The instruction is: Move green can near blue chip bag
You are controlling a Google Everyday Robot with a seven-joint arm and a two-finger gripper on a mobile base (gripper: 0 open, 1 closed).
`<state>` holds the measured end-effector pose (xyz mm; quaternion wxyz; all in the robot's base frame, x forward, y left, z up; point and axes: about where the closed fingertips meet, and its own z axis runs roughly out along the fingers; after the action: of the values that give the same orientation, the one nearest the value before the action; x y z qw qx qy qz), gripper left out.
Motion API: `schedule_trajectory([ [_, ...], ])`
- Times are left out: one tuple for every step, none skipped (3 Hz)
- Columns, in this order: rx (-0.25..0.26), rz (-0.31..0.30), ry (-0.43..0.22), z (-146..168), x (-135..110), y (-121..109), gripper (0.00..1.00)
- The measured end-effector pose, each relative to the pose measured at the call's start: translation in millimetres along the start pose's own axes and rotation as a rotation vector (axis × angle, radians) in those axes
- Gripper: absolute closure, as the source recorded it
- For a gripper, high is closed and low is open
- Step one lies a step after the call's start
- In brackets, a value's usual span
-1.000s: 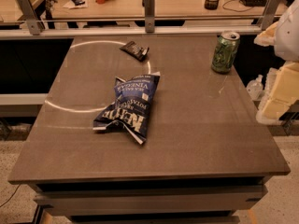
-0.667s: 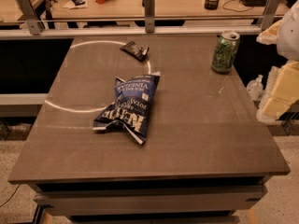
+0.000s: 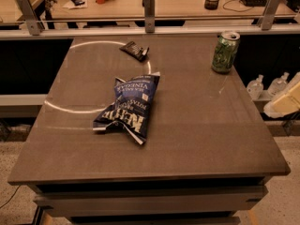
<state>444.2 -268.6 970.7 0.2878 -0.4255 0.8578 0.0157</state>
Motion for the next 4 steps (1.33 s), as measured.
schedule_trajectory([
  [0.055,0.155,-0.157,0.9,27.0,-9.5,0.0],
  [0.109,0.203,-0.327,16.2,42.2,-27.3,0.0],
  [0.123,0.21,-0.473,32.7,47.5,-39.2,0.0],
  [0.142,0.222,-0.574,45.5,55.7,-50.2,0.0],
])
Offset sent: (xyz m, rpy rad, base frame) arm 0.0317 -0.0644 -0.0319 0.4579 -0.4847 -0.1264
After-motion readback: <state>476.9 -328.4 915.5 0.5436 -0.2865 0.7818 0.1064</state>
